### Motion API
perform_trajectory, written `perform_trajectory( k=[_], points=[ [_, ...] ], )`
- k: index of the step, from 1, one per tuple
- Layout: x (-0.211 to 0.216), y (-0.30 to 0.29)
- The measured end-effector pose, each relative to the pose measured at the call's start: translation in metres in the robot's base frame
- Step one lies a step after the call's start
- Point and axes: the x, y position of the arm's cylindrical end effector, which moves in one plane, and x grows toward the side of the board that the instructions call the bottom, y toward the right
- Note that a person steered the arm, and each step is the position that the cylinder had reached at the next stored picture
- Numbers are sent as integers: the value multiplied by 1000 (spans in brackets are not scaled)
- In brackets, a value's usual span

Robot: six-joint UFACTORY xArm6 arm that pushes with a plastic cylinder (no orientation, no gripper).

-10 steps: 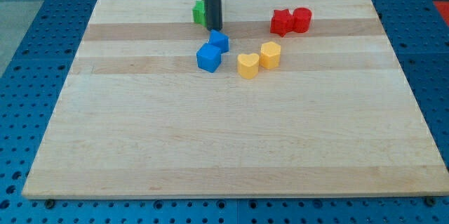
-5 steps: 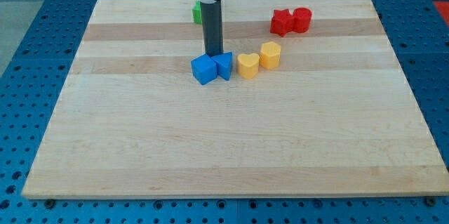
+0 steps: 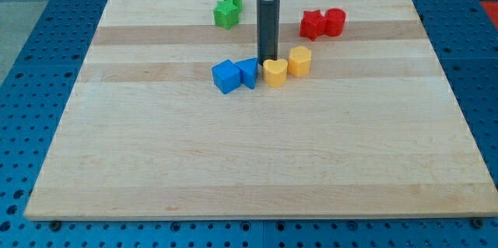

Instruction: Move the blue blocks slightly downwards

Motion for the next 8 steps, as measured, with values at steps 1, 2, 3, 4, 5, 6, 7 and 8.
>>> perform_trajectory(
  k=[1, 2, 3, 4, 5, 6, 7, 8],
  points=[
    [14, -9],
    [24, -20],
    [42, -25],
    [58, -26],
    [69, -26],
    [75, -21],
    [63, -8],
    [49, 3]
  ],
)
